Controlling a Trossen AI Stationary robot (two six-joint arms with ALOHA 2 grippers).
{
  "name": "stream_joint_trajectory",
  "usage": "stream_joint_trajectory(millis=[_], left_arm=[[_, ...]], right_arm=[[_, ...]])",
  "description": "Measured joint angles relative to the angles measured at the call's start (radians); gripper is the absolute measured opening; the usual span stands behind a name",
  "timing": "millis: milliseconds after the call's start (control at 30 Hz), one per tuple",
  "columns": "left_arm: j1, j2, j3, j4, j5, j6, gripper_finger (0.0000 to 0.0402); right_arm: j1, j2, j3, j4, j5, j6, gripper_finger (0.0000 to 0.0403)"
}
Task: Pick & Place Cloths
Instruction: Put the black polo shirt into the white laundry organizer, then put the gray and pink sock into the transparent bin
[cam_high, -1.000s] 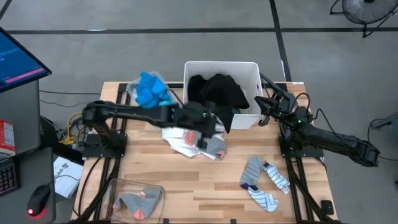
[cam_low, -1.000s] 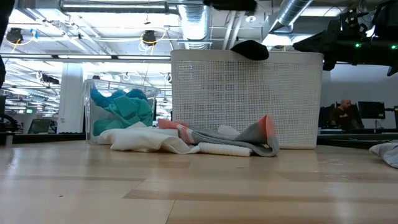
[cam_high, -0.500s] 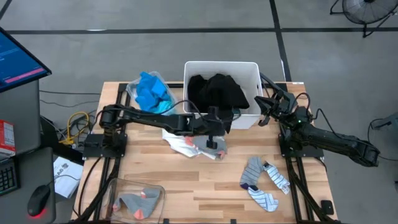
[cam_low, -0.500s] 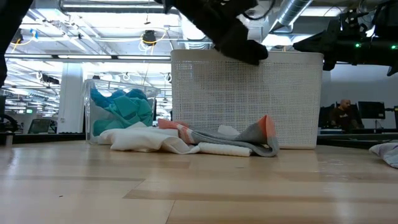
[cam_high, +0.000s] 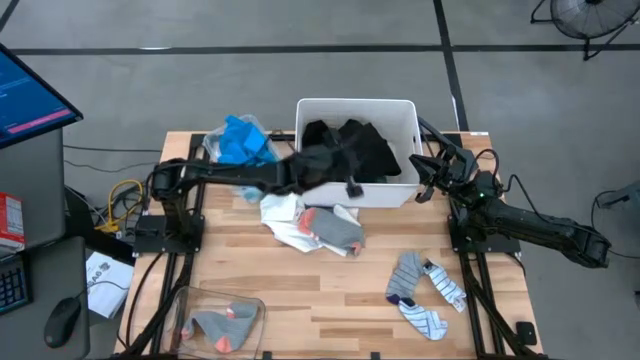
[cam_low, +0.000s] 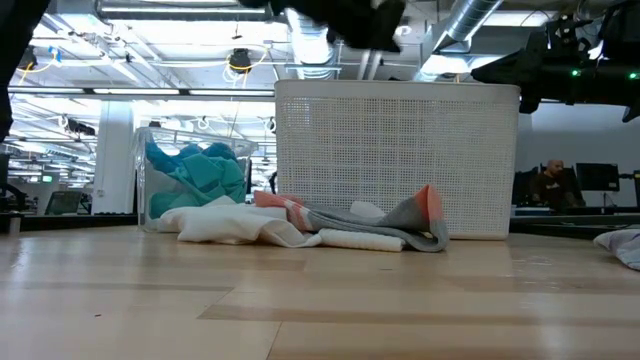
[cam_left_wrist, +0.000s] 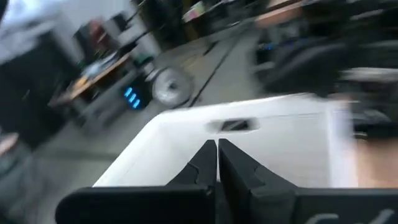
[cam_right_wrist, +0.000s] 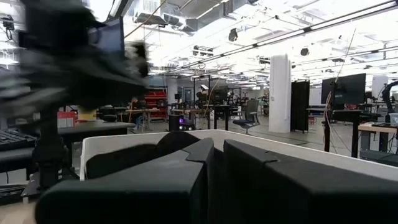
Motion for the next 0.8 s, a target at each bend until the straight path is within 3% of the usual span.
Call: stream_joint_trajectory(millis=[267, 367, 533, 800], left_arm=[[0.140, 0.007, -0.002, -0.114, 0.024, -0.302, 0.0002], [0.145, -0.036, -0.003, -0.165, 0.030, -0.290, 0.0002], [0.109, -0.212, -0.001, -0.162, 0.032, -0.286, 0.0003], [-0.046, -0.406, 0.000, -0.186, 0.282, -0.192, 0.0057]], right_arm=[[0.000, 0.000, 0.000, 0.000, 0.000, 0.000, 0.0037], [0.000, 0.000, 0.000, 0.000, 0.000, 0.000, 0.0037], [0.000, 0.000, 0.000, 0.000, 0.000, 0.000, 0.0037], [0.000, 0.000, 0.000, 0.000, 0.000, 0.000, 0.0037]])
